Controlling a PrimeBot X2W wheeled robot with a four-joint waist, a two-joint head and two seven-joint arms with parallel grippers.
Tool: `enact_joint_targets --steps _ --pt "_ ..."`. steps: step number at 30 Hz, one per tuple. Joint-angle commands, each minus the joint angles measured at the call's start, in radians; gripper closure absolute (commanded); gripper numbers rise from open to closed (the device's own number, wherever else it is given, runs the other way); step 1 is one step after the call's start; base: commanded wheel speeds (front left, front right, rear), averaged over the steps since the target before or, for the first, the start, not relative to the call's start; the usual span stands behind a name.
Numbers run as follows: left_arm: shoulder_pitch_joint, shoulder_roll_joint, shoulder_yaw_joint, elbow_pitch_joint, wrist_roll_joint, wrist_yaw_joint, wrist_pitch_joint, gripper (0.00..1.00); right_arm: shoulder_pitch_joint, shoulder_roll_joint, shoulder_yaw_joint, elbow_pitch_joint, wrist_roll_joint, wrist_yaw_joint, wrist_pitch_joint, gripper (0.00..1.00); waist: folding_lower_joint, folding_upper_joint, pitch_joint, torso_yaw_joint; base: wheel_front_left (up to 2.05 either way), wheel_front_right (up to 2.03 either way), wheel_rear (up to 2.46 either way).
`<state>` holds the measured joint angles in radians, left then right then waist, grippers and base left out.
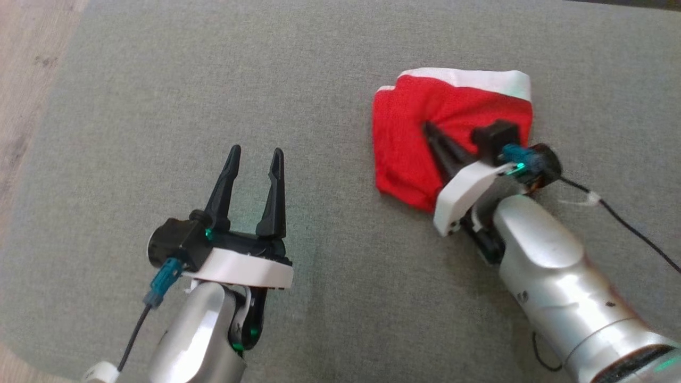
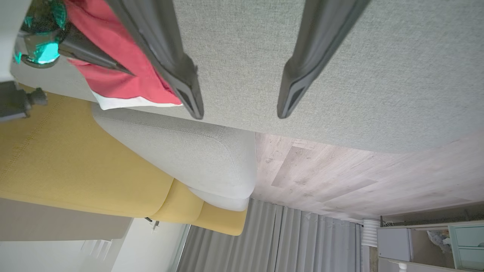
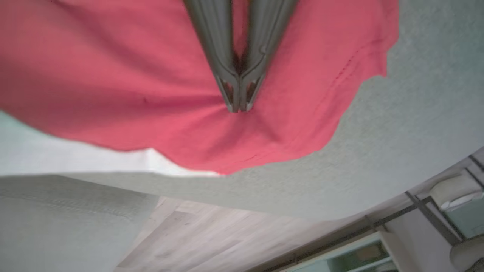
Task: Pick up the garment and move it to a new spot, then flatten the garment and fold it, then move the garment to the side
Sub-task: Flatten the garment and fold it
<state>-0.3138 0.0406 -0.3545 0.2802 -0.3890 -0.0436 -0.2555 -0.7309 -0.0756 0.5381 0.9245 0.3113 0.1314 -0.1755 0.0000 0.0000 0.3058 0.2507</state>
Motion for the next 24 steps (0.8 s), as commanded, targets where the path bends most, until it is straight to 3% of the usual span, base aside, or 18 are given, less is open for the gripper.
enact_joint_targets --steps 1,6,11,15,20,24 --pt "-0.009 0.01 0.027 -0.025 -0.006 0.005 -0.006 0.0 -0.011 0.025 0.071 -0.011 0.023 -0.001 0.022 1.0 0.0 0.0 -0.004 -0.001 0.0 0.0 0.0" --pt "-0.004 0.01 0.03 -0.021 -0.007 0.008 -0.006 0.0 0.002 0.025 0.182 0.003 0.066 -0.001 0.032 1.0 0.0 0.0 -0.02 -0.012 0.0 0.0 0.0" --pt "0.009 0.01 0.051 -0.017 0.003 0.007 -0.006 0.0 -0.01 0.025 0.182 0.025 0.094 -0.001 -0.021 1.0 0.0 0.0 -0.048 -0.042 0.0 0.0 0.0" --pt "0.021 0.01 0.07 -0.017 0.012 0.006 -0.006 0.0 -0.015 0.025 0.129 0.033 0.096 -0.001 -0.06 1.0 0.0 0.0 -0.073 -0.069 0.0 0.0 0.0" --pt "0.046 0.01 0.106 -0.016 0.03 0.002 -0.006 0.0 0.008 0.025 -0.024 0.006 0.051 -0.001 -0.085 1.0 0.0 0.0 -0.123 -0.122 0.0 0.0 0.0" --pt "0.069 0.01 0.141 -0.015 0.041 -0.002 -0.006 0.0 0.098 0.017 -0.209 -0.145 -0.054 -0.001 -0.086 1.0 0.0 0.0 -0.16 -0.165 0.0 0.0 0.0"
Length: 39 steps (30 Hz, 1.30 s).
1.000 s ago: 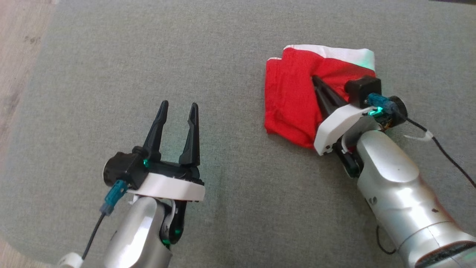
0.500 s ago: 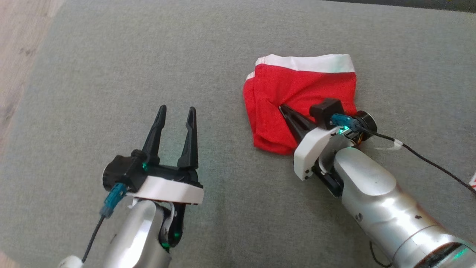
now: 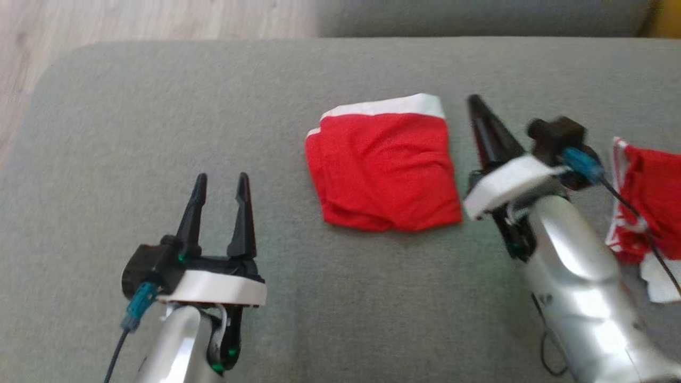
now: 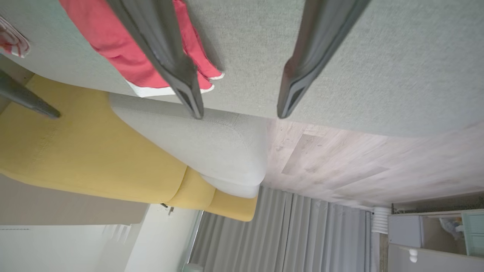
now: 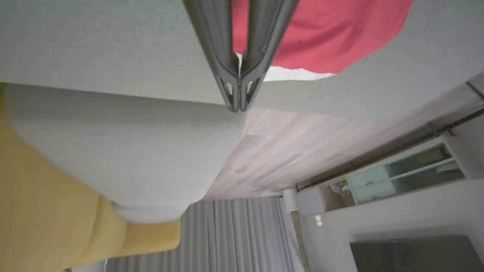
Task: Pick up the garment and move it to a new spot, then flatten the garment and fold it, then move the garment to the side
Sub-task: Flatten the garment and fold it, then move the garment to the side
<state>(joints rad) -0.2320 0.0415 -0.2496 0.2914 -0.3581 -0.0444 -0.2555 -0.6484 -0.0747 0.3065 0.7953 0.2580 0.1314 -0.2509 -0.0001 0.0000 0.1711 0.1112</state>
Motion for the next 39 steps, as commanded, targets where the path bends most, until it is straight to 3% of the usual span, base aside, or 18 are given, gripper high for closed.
enact_joint_targets --steps 1,6,11,12,13,26,39 --pt "-0.007 0.009 0.044 -0.025 0.012 -0.003 -0.006 0.0 0.051 0.016 -0.021 -0.066 -0.031 -0.001 -0.01 1.0 0.0001 0.0 -0.033 -0.034 0.0 0.0 0.0" --pt "0.008 0.009 0.089 -0.02 0.014 -0.006 -0.006 0.0 0.241 0.022 -0.181 -0.291 -0.132 -0.001 -0.011 1.0 0.0001 0.0 -0.055 -0.064 0.0 0.0 0.0" --pt "0.022 0.009 0.091 -0.013 0.025 -0.019 -0.006 0.0 0.369 0.024 -0.242 -0.403 -0.144 -0.001 -0.011 1.0 0.0001 0.0 -0.065 -0.079 0.0 0.0 0.0" --pt "0.026 0.009 0.093 -0.013 0.025 -0.019 -0.006 0.0 0.383 0.024 -0.246 -0.417 -0.146 -0.001 -0.011 0.56 0.0001 0.0 -0.067 -0.082 0.0 0.0 0.0" --pt "0.03 0.009 0.095 -0.013 0.025 -0.02 -0.006 0.0 0.396 0.024 -0.25 -0.428 -0.142 -0.001 -0.011 0.0 0.0001 0.0 -0.068 -0.084 0.0 0.0 0.0" --pt "0.01 0.009 0.099 -0.032 0.032 -0.027 -0.006 0.0 0.384 0.024 -0.255 -0.444 -0.161 -0.001 -0.001 0.0 0.0001 0.0 -0.03 -0.056 0.0 0.0 0.0" --pt "-0.039 0.009 0.038 -0.021 0.008 -0.031 -0.006 0.0 0.18 0.024 -0.155 -0.254 -0.093 -0.001 0.204 0.0 0.0001 0.0 0.06 0.036 0.0 0.0 0.0"
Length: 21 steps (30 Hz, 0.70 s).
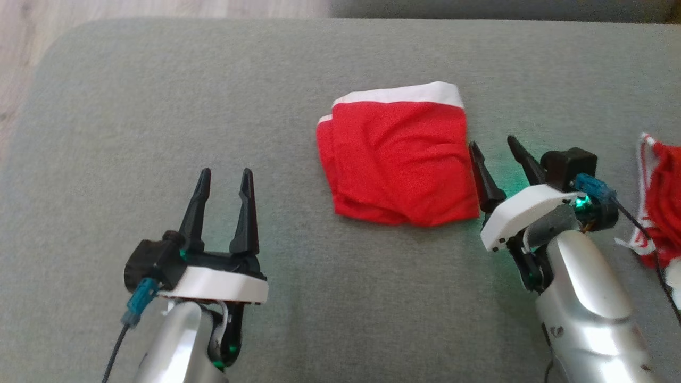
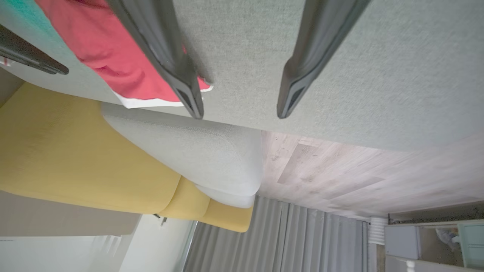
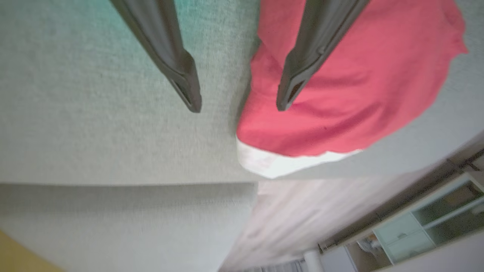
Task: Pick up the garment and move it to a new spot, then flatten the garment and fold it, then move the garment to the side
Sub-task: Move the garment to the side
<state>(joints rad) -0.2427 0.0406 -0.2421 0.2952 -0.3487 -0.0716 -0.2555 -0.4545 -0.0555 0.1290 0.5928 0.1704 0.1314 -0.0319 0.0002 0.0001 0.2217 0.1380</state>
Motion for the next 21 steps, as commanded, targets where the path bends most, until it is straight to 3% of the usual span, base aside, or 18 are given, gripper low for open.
enact_joint_targets --steps 1,10,17,18,19,21 --pt "-0.031 0.01 0.025 -0.023 -0.005 -0.002 -0.006 0.0 -0.03 0.005 0.021 -0.024 0.004 -0.001 0.001 0.0 -0.0002 -0.0001 0.013 0.017 0.0 0.0 0.0" --pt "-0.042 0.01 -0.007 -0.016 -0.027 0.009 -0.006 0.0 -0.136 0.005 0.055 0.199 0.024 -0.001 0.068 0.0 -0.0002 -0.0001 0.032 0.067 0.0 0.0 0.0" --pt "-0.041 0.01 -0.014 -0.002 -0.026 0.013 -0.006 0.0 -0.165 0.005 0.136 0.293 0.051 -0.001 0.084 0.0 -0.0002 -0.0001 0.024 0.077 0.0 0.0 0.0" --pt "-0.04 0.01 -0.013 0.0 -0.026 0.014 -0.006 0.0 -0.168 0.005 0.148 0.301 0.06 -0.001 0.083 0.55 -0.0002 -0.0001 0.021 0.076 0.0 0.0 0.0" --pt "-0.039 0.01 -0.012 0.002 -0.025 0.015 -0.006 0.0 -0.171 0.005 0.161 0.308 0.064 -0.001 0.079 1.0 -0.0002 -0.0001 0.018 0.074 0.0 0.0 0.0" --pt "-0.037 0.01 -0.009 0.006 -0.022 0.016 -0.006 0.0 -0.18 0.005 0.181 0.324 0.058 -0.001 0.062 1.0 -0.0002 -0.0001 0.01 0.069 0.0 0.0 0.0"
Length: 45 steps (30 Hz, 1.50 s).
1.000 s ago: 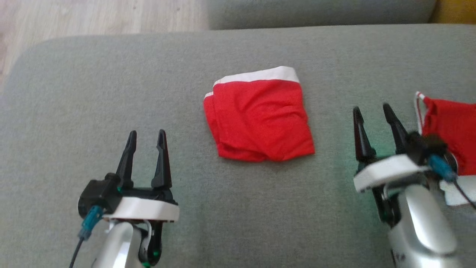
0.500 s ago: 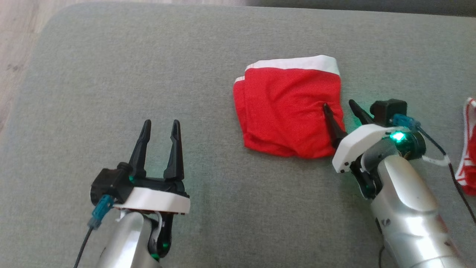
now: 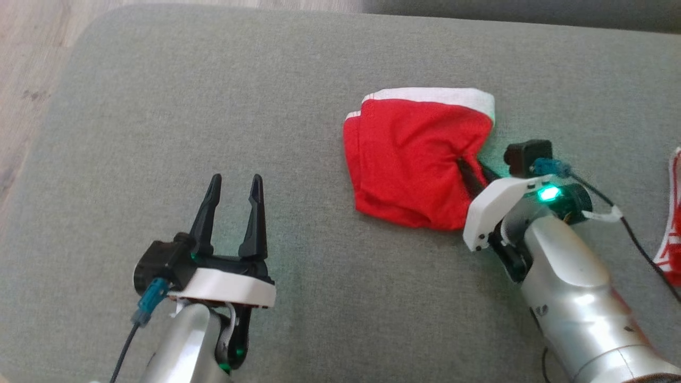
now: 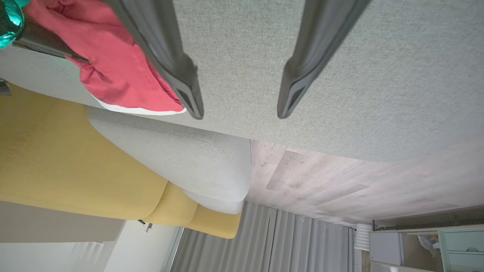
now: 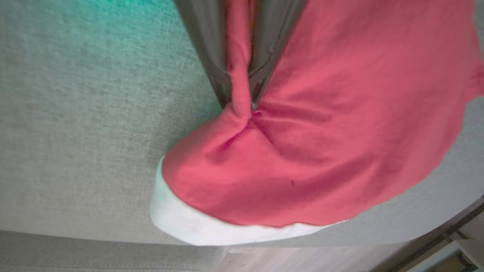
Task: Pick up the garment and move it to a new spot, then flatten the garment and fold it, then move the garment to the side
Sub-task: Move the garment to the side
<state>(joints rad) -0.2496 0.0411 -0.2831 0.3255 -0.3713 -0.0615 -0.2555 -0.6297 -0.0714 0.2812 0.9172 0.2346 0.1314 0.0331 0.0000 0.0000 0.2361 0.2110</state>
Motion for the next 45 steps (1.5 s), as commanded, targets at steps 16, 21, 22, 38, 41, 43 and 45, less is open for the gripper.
enact_joint_targets --steps 16,21,22,38,41,43,45 --pt "0.04 0.009 0.076 -0.016 0.031 0.002 -0.006 0.0 -0.022 -0.093 0.16 0.036 -0.157 -0.001 -0.11 1.0 0.0 0.0 -0.154 -0.148 0.0 0.0 0.0" --pt "0.048 0.009 0.079 -0.026 0.033 0.002 -0.006 0.0 -0.015 -0.234 0.27 -0.077 -0.089 -0.001 -0.039 1.0 0.0 0.0 -0.159 -0.209 0.0 0.0 0.0" --pt "0.048 0.009 0.079 -0.028 0.033 0.003 -0.006 0.0 -0.012 -0.271 0.29 -0.11 -0.067 -0.001 -0.02 1.0 0.0 0.0 -0.158 -0.219 0.0 0.0 0.0" --pt "-0.009 0.009 0.077 -0.037 0.044 -0.008 -0.006 0.0 0.071 -0.809 0.324 -0.469 0.197 -0.001 0.263 1.0 0.0 0.0 -0.04 -0.278 0.0 0.0 0.0" --pt "-0.023 0.009 0.074 -0.036 0.046 -0.013 -0.006 0.0 0.077 -0.817 0.263 -0.437 0.191 -0.001 0.272 1.0 0.0 0.0 -0.017 -0.27 0.0 0.0 0.0" --pt "-0.031 0.009 0.071 -0.035 0.045 -0.015 -0.006 0.0 0.086 -0.818 0.228 -0.41 0.164 -0.001 0.28 1.0 0.0 0.0 -0.002 -0.262 0.0 0.0 0.0" --pt "-0.039 0.009 0.072 -0.034 0.047 -0.016 -0.006 0.0 0.094 -0.812 0.183 -0.373 0.132 -0.001 0.289 1.0 0.0 0.0 0.014 -0.256 0.0 0.0 0.0"
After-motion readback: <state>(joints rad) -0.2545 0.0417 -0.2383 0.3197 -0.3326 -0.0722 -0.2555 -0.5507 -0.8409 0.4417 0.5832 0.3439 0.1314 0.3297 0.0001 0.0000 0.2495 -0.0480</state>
